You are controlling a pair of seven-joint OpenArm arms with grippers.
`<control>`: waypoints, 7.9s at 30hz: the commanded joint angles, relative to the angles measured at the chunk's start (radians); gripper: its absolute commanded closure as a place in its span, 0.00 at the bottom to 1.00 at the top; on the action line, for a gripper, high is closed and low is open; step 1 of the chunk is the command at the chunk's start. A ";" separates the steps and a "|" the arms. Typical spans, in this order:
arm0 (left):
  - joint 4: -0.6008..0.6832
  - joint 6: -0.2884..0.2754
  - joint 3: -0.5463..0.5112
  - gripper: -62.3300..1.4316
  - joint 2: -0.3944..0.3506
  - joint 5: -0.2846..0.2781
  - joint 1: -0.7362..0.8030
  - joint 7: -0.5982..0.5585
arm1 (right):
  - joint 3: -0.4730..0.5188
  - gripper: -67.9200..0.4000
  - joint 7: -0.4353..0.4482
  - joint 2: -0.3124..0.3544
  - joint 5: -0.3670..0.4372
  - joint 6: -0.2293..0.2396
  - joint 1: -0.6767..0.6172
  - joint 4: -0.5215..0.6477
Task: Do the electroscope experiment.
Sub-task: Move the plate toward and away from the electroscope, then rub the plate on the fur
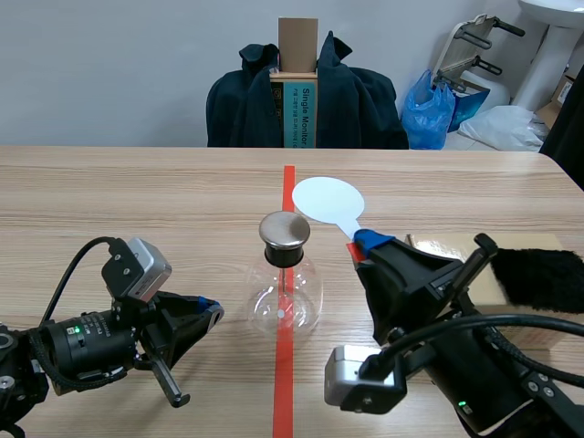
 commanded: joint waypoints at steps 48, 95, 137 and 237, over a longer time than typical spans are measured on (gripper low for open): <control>0.019 -0.002 -0.001 0.93 0.008 -0.006 -0.002 -0.014 | 0.263 0.98 -0.270 0.158 0.299 -0.029 -0.263 0.472; 0.851 -0.032 -0.459 0.00 -0.264 -0.124 0.753 -0.040 | 0.639 0.98 -0.036 0.031 0.433 -0.038 -0.247 0.136; 0.851 -0.032 -0.459 0.00 -0.264 -0.120 0.753 -0.032 | 0.453 0.98 0.040 -0.004 0.264 0.083 -0.271 -0.126; 0.837 -0.029 -0.459 0.17 -0.264 -0.090 0.740 0.033 | 0.830 0.98 0.012 0.052 0.510 0.134 -0.257 0.341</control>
